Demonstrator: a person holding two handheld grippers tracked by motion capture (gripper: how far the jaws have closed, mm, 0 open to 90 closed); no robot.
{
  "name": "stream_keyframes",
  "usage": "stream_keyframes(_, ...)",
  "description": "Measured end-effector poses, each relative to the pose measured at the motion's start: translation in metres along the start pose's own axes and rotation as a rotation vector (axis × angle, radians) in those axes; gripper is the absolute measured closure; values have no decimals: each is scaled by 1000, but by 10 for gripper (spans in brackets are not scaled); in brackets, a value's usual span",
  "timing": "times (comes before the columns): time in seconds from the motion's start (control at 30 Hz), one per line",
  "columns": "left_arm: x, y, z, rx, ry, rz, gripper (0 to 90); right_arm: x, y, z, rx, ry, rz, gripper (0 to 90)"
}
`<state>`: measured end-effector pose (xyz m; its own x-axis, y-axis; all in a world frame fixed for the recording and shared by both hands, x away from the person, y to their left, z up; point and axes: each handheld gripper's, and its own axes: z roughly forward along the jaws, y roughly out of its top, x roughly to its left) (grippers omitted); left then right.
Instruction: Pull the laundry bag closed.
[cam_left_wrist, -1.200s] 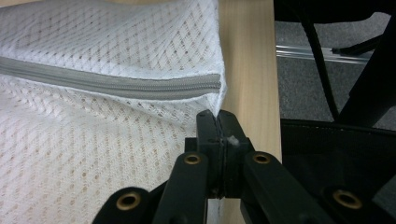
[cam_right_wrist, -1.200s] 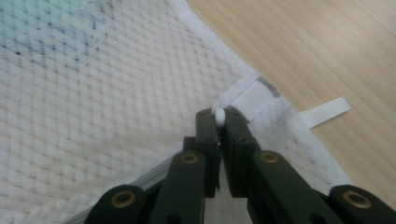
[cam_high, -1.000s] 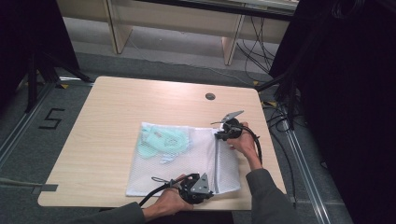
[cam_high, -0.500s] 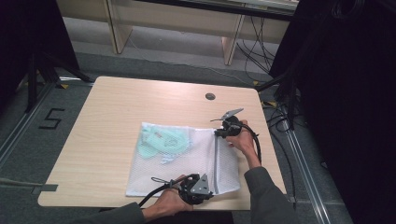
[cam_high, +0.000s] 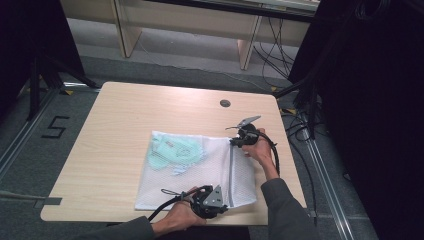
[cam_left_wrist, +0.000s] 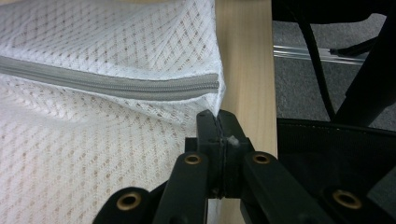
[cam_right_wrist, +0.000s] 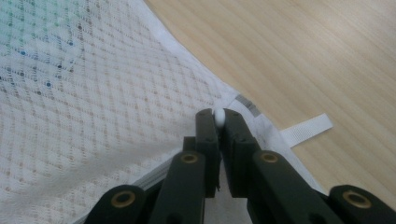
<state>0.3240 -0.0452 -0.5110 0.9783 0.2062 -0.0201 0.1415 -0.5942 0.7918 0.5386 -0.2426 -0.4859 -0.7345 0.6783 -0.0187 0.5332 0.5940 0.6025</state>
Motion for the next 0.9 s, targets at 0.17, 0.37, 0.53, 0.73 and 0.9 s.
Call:
stream_keyframes(0.17,2,1,0,-6,-3,-14,890,0,0,-1,0,16,-2,865)
stream_keyframes(0.37,5,2,-2,-13,-8,-25,887,-1,-1,0,-5,9,-6,864)
stream_keyframes(0.53,6,1,-2,-17,-1,-28,886,0,-1,0,-11,4,-5,864)
stream_keyframes(0.73,7,1,-2,-7,-10,-34,884,0,0,-2,11,2,-5,860)
stream_keyframes(0.9,7,1,-2,-7,-16,-47,869,0,0,0,-14,-3,1,843)
